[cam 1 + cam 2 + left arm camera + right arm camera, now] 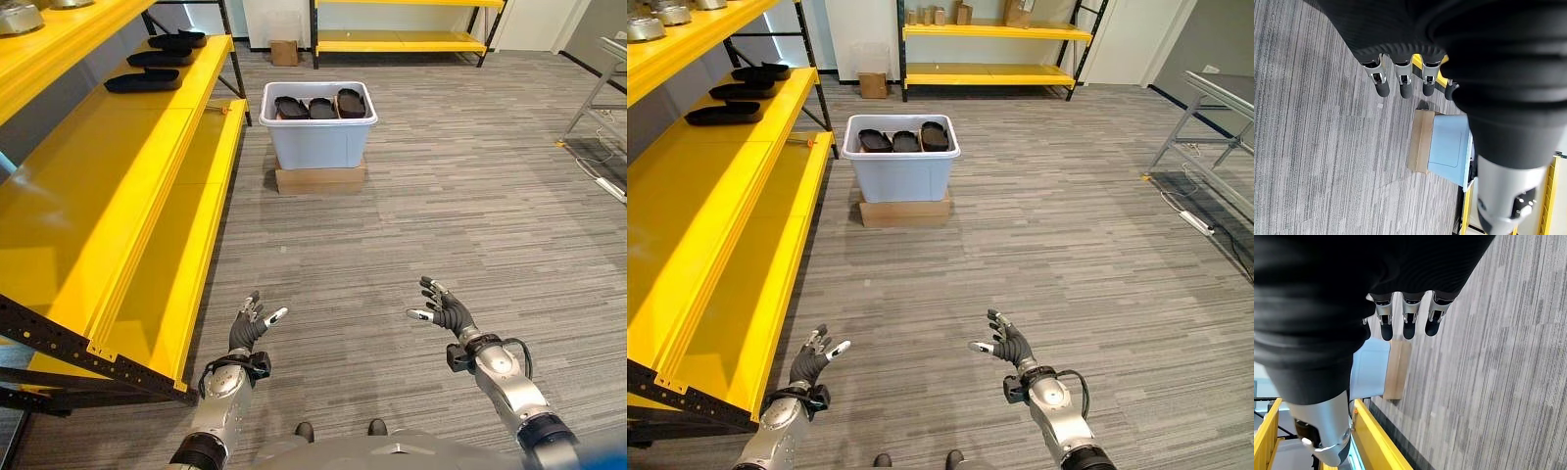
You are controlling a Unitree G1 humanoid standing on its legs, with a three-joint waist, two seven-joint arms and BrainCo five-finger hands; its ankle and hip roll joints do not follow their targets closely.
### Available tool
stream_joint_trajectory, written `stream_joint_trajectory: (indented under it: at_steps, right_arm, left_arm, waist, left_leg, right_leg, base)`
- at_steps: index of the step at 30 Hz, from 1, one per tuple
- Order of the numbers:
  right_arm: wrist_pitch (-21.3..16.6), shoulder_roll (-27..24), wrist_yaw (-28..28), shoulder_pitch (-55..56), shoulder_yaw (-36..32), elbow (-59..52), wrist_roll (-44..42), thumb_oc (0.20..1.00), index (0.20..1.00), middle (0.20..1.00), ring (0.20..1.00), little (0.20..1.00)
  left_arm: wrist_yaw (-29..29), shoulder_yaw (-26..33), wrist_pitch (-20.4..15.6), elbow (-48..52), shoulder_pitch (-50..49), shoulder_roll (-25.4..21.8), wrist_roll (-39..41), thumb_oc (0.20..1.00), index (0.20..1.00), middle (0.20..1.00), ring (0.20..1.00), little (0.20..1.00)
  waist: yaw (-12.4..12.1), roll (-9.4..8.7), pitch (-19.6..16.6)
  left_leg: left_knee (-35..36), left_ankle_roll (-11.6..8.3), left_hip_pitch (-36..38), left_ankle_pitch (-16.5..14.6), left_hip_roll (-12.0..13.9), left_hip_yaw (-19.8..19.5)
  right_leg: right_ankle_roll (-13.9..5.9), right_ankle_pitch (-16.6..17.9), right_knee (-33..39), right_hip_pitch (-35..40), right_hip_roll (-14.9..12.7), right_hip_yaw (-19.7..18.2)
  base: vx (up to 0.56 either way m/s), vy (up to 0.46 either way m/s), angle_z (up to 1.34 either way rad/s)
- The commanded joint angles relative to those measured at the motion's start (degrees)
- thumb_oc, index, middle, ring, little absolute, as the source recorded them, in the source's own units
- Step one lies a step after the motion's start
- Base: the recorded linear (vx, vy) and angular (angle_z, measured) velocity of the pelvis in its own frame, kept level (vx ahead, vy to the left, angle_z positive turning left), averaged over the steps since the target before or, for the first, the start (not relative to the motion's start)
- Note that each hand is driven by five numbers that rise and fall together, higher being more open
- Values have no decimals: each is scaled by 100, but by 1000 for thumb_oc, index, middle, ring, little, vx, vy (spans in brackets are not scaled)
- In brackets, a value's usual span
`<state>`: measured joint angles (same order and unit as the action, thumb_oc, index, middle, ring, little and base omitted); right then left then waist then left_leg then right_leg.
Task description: Move parts from the plastic box to the shelf.
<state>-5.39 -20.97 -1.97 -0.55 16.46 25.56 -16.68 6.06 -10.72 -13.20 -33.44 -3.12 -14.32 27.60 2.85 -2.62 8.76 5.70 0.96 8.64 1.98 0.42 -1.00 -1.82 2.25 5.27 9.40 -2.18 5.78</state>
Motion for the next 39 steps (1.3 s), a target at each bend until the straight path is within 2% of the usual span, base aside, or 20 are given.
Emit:
stream_joint_trajectory:
  at_steps: [1, 12, 25, 30, 35, 36, 38, 39]
  right_arm:
    - [-233, -72, 142, -531, 53, -180, -98, 1000, 1000, 1000, 1000, 1000]
    - [-303, -27, 135, -431, -176, -158, -272, 1000, 1000, 1000, 1000, 1000]
    - [-324, -54, 62, -411, -179, -131, -139, 1000, 1000, 1000, 1000, 1000]
    - [-315, -49, 106, -428, -174, -189, -106, 1000, 1000, 1000, 1000, 1000]
    - [-402, -50, 181, -463, -165, -181, -9, 1000, 1000, 1000, 1000, 1000]
    - [-428, -52, 225, -469, -182, -195, -30, 1000, 1000, 1000, 1000, 1000]
    - [-584, -82, 419, -573, -171, -189, 62, 1000, 1000, 1000, 1000, 1000]
    - [-596, -83, 427, -581, -167, -186, 73, 1000, 1000, 1000, 1000, 1000]
  left_arm:
    - [-312, -111, -346, 62, 438, -140, -118, 1000, 1000, 1000, 1000, 1000]
    - [-352, -188, -271, -30, 480, -39, 212, 1000, 1000, 1000, 1000, 1000]
    - [-416, -212, -286, -24, 458, -10, 246, 1000, 1000, 1000, 1000, 1000]
    - [-425, -257, -245, -6, 511, -21, 212, 1000, 1000, 1000, 1000, 1000]
    - [-586, -296, -226, 2, 590, -65, 163, 1000, 1000, 1000, 1000, 1000]
    - [-650, -337, -222, -5, 620, -92, 56, 1000, 1000, 1000, 1000, 1000]
    - [-744, -470, -66, -20, 839, -178, 108, 1000, 1000, 1000, 1000, 1000]
    - [-744, -473, -64, -22, 850, -181, 112, 1000, 1000, 1000, 1000, 1000]
  waist:
    - [4, 114, 73]
    - [160, 168, 45]
    - [184, 149, 14]
    - [202, 140, 24]
    - [224, 153, 74]
    - [245, 161, 108]
    - [225, 176, 241]
    - [220, 174, 243]
  left_leg:
    - [-258, 252, -39, -804, -121, 629]
    - [-267, 253, -13, -840, -123, 733]
    - [-292, 257, 19, -883, -149, 794]
    - [-359, 315, -29, -925, -159, 835]
    - [-558, 406, -125, -1007, -171, 854]
    - [-687, 455, -193, -1056, -183, 818]
    - [-983, 646, -424, -1161, -236, 741]
    - [-999, 655, -443, -1166, -243, 744]
  right_leg:
    - [-162, -792, -875, -341, 132, -44]
    - [-161, -792, -873, -365, 143, -165]
    - [-189, -710, -738, -320, 133, -225]
    - [-222, -758, -924, -434, 94, -252]
    - [-238, -874, -1327, -612, 56, -315]
    - [-248, -889, -1550, -730, 58, -434]
    - [-366, -631, -2717, -1243, -56, -436]
    - [-379, -615, -2801, -1297, -71, -439]
  base:
    - [0, 0, 0]
    - [0, 10, -1]
    - [16, 19, 0]
    - [30, 52, -1]
    - [20, 86, -3]
    - [-18, 176, -4]
    - [-52, 183, 1]
    - [-33, 114, 6]
